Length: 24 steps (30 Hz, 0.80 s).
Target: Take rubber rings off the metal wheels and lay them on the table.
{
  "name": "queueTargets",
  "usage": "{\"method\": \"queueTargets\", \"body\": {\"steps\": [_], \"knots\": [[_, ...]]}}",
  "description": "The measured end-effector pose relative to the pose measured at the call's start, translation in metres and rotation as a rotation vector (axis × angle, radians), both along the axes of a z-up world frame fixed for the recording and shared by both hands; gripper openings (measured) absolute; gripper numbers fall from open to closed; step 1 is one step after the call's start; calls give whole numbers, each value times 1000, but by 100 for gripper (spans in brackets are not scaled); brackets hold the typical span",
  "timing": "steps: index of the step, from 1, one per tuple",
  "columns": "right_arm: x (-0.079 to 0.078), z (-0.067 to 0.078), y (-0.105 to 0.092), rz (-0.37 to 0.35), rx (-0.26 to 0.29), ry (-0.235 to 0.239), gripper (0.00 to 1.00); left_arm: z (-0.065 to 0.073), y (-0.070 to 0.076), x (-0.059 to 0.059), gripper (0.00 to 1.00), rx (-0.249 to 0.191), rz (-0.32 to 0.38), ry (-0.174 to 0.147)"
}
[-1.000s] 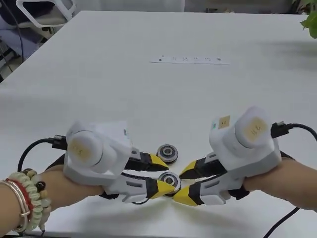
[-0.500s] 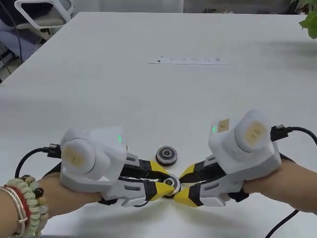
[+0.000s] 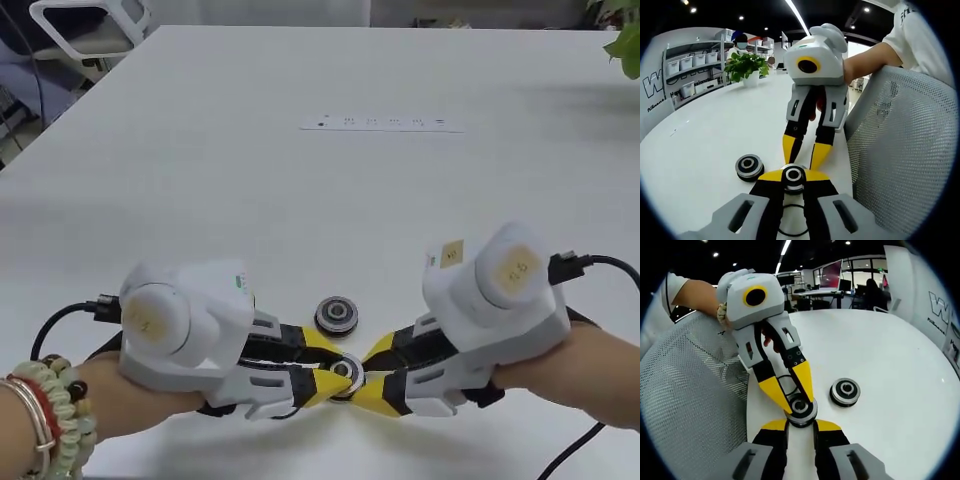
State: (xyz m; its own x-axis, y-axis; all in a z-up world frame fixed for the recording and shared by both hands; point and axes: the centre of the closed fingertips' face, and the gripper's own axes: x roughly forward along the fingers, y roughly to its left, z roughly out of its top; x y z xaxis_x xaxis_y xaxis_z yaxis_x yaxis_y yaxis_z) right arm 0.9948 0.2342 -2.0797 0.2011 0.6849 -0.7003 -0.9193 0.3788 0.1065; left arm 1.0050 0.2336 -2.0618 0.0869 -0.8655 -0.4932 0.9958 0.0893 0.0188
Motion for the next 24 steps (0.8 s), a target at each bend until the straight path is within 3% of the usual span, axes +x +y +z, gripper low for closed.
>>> {"method": "queueTargets", "body": {"steps": [2,4,5,13,17,24], "knots": [[0,0,-1,-6,-3,7,14,0,0,0,8,-1,0,0],[2,-3,-6,6,-37,-15,6,0,0,0,8,-2,1,1],[0,-3,-6,0,-31,-1,2,0,-1,0,8,-4,1,2],[3,-3,-6,-31,-26,13,0,1,-1,0,8,-7,5,3],[4,-4,-7,-91,4,76,0,1,-2,0,8,-4,5,3],[4,-4,-8,-137,18,127,0,2,-2,0,8,-4,1,1]]}}
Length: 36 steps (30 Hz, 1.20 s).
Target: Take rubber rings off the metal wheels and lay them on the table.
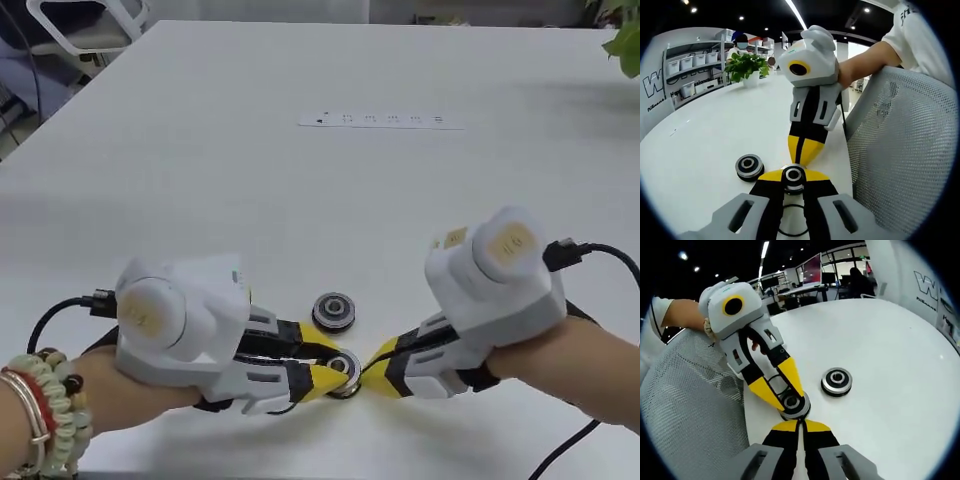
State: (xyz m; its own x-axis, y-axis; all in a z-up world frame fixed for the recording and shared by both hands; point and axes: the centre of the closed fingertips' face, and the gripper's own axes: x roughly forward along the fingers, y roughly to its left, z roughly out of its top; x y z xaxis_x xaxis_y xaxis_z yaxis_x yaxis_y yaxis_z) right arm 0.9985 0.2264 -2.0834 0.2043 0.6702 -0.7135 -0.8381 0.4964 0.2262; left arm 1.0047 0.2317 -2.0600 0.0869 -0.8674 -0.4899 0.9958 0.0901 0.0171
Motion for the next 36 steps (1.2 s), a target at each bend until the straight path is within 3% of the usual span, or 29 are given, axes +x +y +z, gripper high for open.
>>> {"method": "queueTargets", "body": {"steps": [5,7,16,18,20,21,27,30,36], "knots": [[3,0,-2,-86,33,68,0,0,0,0,8,1,1,-1],[5,2,-3,-101,54,71,0,0,0,1,8,3,1,-6],[8,9,-6,-199,141,161,0,1,1,1,8,4,2,-8],[7,13,-3,-230,179,209,0,1,1,1,8,5,1,-9],[10,17,-2,-253,216,226,0,0,1,1,8,6,1,-10],[9,14,-5,-264,205,239,0,0,1,1,8,7,0,-12],[7,17,-2,-273,220,255,0,1,1,1,8,6,-6,-17],[6,19,0,-296,244,285,0,1,1,1,8,6,-4,-17],[6,22,2,-300,251,288,0,1,1,3,8,5,1,-18]]}}
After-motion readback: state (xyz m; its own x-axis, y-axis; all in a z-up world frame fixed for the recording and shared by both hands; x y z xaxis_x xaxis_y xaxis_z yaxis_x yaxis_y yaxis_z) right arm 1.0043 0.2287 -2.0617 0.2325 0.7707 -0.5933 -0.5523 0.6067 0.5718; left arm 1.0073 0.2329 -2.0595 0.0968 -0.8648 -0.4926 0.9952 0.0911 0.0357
